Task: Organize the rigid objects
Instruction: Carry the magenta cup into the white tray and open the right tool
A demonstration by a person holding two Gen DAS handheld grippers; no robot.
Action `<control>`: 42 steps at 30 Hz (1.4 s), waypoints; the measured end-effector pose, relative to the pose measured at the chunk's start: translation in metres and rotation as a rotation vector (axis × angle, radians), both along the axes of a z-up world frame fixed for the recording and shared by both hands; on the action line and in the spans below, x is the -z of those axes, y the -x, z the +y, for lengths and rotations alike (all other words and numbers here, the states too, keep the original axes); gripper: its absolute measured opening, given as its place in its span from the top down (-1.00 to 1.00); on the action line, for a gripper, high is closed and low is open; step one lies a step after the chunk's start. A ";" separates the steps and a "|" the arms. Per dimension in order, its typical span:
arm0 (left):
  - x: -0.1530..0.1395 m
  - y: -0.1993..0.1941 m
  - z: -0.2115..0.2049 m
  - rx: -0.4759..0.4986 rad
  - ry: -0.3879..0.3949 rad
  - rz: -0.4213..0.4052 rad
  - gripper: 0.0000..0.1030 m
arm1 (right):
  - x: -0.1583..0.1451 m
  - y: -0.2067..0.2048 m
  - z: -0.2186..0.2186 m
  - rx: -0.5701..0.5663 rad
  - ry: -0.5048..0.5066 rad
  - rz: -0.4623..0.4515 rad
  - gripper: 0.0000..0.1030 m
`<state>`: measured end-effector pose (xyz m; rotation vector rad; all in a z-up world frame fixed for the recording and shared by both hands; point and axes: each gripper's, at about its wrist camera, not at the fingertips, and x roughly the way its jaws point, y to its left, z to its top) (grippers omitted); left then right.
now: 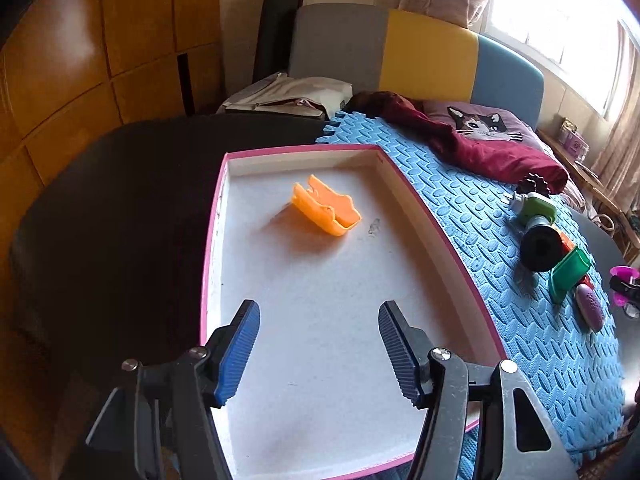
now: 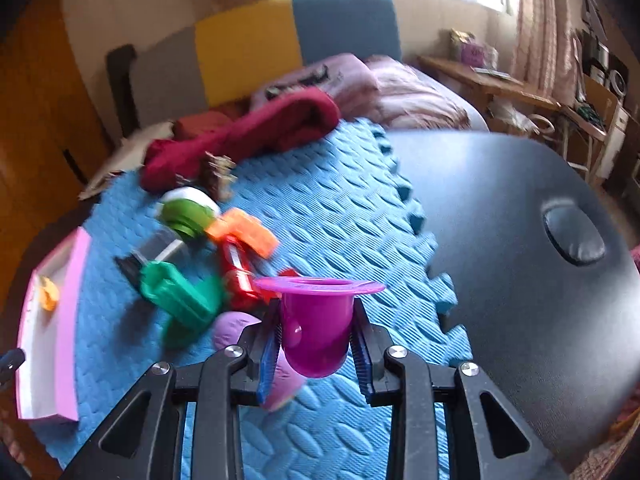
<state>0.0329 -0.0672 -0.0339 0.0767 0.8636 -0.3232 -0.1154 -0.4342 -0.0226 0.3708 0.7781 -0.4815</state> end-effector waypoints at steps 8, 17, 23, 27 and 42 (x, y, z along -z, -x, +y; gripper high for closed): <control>-0.005 0.000 0.008 -0.007 0.009 -0.021 -0.22 | -0.010 -0.007 0.031 -0.096 0.037 -0.029 0.38; -0.009 -0.001 0.018 -0.024 0.030 -0.023 -0.30 | -0.023 -0.049 0.110 -0.333 -0.022 -0.069 0.38; -0.010 -0.001 0.027 -0.040 0.035 -0.029 -0.30 | -0.025 -0.086 0.172 -0.506 -0.041 -0.069 0.38; -0.009 -0.003 0.035 -0.058 0.043 -0.026 -0.30 | -0.024 -0.106 0.206 -0.596 -0.042 -0.060 0.38; -0.006 -0.011 0.065 -0.139 0.066 -0.019 -0.30 | 0.026 -0.196 0.269 -0.741 -0.030 0.134 0.38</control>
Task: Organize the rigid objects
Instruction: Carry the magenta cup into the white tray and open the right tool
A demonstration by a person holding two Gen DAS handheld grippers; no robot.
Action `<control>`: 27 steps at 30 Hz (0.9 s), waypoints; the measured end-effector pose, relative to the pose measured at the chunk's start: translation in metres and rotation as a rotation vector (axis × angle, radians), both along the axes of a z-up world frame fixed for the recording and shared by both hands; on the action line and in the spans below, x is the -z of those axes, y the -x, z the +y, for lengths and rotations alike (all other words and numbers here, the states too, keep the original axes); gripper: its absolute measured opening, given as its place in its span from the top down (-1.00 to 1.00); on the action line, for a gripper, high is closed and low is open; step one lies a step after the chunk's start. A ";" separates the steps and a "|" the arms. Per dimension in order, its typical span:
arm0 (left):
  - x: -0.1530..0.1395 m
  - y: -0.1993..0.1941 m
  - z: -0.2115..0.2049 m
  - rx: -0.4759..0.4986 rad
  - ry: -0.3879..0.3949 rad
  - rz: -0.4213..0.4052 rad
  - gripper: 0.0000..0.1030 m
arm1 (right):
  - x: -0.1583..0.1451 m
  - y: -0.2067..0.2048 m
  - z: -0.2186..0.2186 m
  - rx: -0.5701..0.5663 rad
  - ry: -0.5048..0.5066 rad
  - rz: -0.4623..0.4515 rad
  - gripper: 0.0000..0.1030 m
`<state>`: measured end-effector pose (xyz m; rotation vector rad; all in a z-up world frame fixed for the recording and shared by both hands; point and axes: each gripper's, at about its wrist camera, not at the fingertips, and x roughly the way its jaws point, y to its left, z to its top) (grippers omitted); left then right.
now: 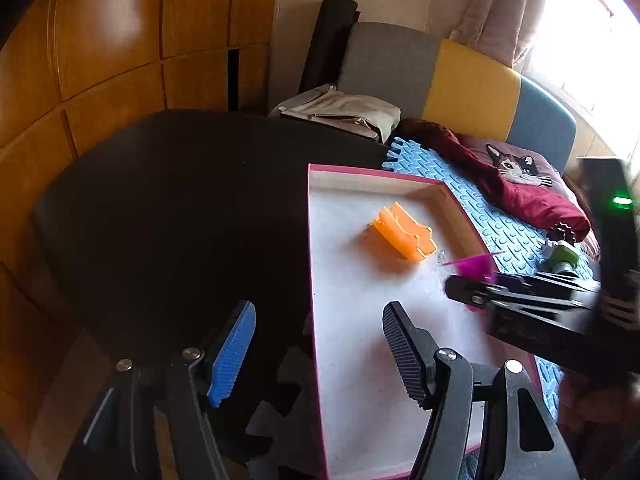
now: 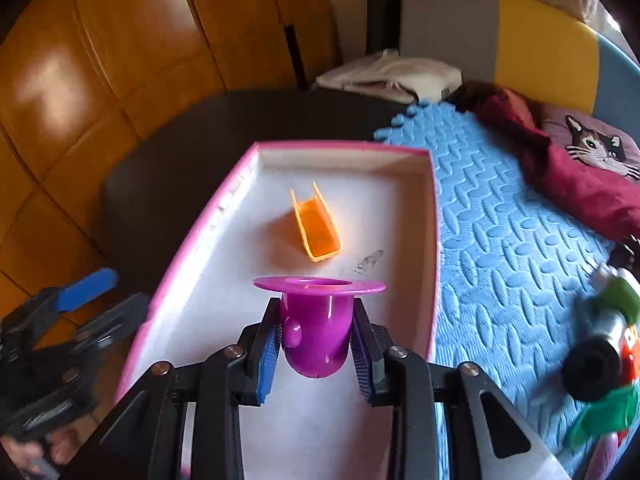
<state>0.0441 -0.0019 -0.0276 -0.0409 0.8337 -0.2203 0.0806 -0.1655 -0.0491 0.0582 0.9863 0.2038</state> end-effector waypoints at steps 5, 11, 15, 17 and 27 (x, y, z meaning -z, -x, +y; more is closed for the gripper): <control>0.004 -0.001 0.001 0.001 -0.009 0.004 -0.30 | 0.018 -0.010 -0.007 0.043 0.002 0.034 0.37; 0.004 0.001 -0.002 0.005 -0.010 0.005 -0.30 | 0.015 -0.009 -0.010 0.066 -0.037 0.037 0.22; 0.002 0.002 -0.002 0.006 -0.014 -0.002 -0.30 | 0.011 -0.003 -0.007 0.079 -0.044 0.022 0.15; 0.001 0.002 -0.002 0.007 -0.016 -0.002 -0.30 | 0.009 -0.001 -0.005 0.085 -0.039 0.015 0.15; -0.001 0.006 -0.006 0.008 -0.018 -0.012 -0.34 | -0.001 0.020 -0.004 0.101 -0.018 -0.044 0.14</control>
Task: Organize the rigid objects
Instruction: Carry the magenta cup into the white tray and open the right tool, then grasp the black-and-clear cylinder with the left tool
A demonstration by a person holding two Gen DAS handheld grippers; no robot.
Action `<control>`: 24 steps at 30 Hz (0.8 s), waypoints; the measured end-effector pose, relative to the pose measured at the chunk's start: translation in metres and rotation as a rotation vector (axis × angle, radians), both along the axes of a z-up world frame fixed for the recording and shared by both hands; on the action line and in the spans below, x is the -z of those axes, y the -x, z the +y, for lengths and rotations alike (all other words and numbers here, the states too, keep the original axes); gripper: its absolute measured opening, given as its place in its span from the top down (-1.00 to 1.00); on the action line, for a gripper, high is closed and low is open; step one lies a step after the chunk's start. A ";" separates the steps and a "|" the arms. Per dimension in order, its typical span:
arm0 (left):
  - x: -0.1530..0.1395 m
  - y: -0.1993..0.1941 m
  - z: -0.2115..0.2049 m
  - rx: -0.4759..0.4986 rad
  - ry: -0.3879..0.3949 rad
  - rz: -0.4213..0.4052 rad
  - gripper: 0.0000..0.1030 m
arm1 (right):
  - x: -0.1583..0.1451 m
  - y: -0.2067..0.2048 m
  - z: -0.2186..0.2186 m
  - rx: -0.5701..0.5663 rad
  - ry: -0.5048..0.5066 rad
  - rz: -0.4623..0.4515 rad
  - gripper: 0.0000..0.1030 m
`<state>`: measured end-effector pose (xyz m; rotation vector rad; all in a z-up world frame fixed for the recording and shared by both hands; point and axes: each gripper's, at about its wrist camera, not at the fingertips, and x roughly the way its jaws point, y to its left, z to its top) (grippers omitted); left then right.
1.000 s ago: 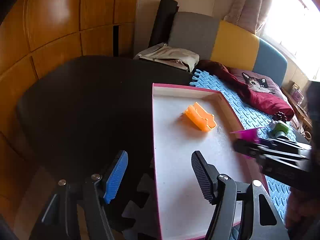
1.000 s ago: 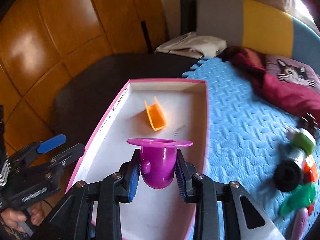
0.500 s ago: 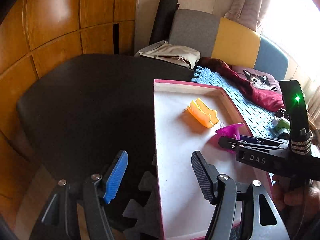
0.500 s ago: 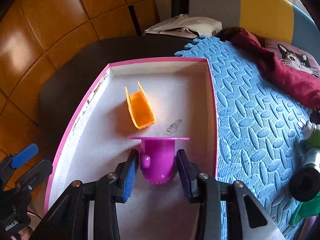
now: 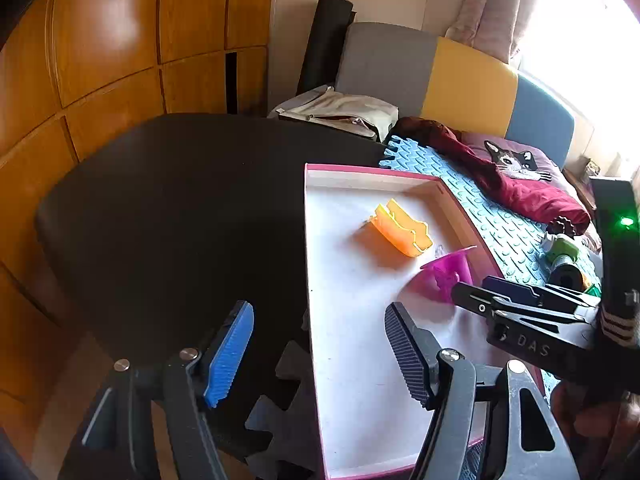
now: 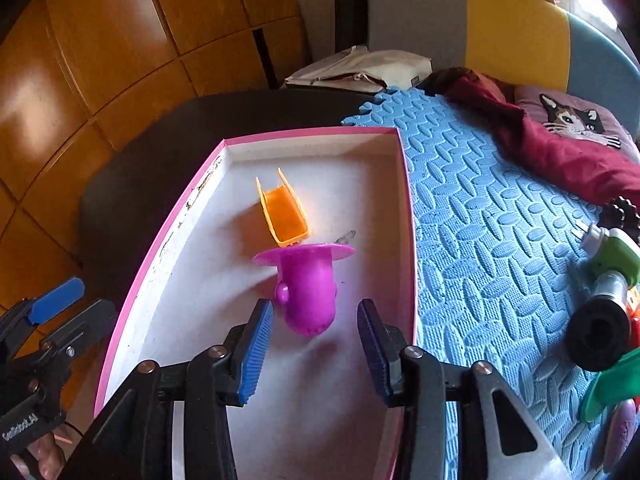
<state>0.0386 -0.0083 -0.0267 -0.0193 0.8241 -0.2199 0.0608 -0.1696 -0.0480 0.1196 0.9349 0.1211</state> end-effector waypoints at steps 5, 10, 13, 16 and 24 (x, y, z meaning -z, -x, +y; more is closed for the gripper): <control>-0.001 0.001 -0.003 0.007 -0.008 -0.006 -0.34 | -0.010 0.013 -0.004 0.013 0.011 -0.041 0.14; -0.003 0.003 -0.007 0.020 -0.019 -0.015 -0.34 | -0.022 0.025 -0.014 0.032 0.015 -0.086 0.14; -0.004 0.003 -0.010 0.030 -0.023 -0.017 -0.34 | -0.031 0.033 -0.024 0.052 0.015 -0.113 0.14; -0.005 0.004 -0.013 0.040 -0.030 -0.021 -0.34 | -0.040 0.041 -0.039 0.083 0.018 -0.140 0.14; -0.013 0.003 -0.024 0.073 -0.033 -0.035 -0.34 | -0.067 0.068 -0.104 0.226 0.052 -0.216 0.14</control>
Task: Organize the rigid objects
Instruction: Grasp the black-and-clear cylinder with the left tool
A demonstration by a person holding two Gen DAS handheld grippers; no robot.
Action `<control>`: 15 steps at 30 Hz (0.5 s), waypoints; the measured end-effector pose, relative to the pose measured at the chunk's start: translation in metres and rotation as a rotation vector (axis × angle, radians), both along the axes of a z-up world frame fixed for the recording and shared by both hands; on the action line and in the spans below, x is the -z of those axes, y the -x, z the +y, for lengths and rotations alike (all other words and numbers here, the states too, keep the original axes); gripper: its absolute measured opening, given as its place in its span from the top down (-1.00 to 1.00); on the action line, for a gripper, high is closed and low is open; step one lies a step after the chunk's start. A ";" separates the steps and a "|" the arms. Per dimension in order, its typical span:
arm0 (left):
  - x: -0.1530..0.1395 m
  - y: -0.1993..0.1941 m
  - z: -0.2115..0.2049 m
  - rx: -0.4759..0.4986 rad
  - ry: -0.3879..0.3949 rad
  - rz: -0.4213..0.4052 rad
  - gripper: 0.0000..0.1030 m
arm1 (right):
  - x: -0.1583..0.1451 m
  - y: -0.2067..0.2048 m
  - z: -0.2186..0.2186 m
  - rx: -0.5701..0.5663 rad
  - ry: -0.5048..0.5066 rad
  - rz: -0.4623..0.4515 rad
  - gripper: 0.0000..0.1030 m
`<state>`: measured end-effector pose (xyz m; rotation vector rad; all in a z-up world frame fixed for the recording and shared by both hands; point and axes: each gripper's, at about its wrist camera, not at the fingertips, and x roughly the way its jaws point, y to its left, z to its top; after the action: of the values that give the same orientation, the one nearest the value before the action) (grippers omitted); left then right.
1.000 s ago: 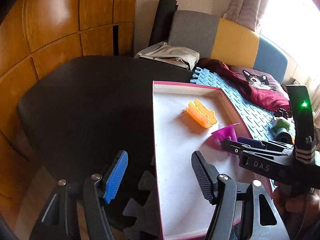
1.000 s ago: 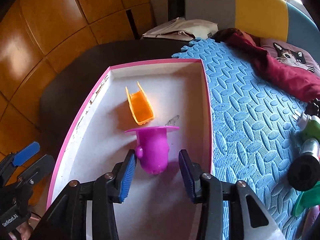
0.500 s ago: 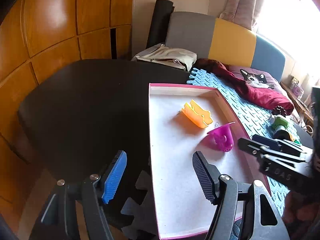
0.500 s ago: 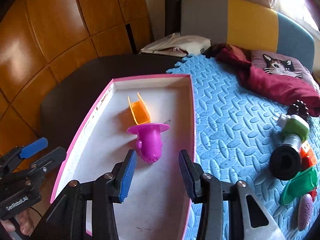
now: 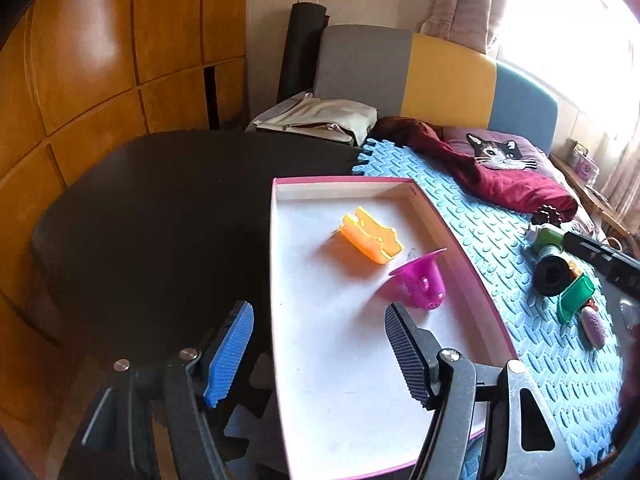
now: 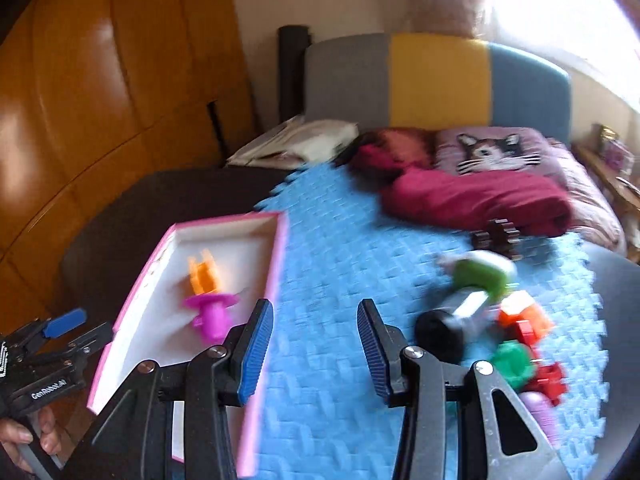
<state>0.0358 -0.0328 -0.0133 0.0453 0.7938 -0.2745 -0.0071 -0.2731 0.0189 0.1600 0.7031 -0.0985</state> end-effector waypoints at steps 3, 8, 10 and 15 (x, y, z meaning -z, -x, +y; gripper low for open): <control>-0.005 0.000 -0.008 0.030 0.002 -0.007 -0.34 | -0.007 0.012 -0.035 0.085 0.015 -0.016 0.14; -0.017 0.000 -0.028 0.087 0.005 -0.030 -0.34 | -0.011 0.036 -0.098 0.243 -0.011 -0.033 0.14; -0.021 0.000 -0.037 0.110 0.007 -0.037 -0.34 | -0.010 0.045 -0.123 0.310 -0.021 -0.035 0.14; -0.028 -0.001 -0.071 0.205 0.019 -0.016 -0.34 | 0.007 0.062 -0.174 0.439 -0.080 -0.024 0.14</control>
<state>0.0372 -0.1039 0.0145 0.1116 0.7710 -0.4750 -0.0687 -0.4476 0.0121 0.3905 0.6395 -0.4875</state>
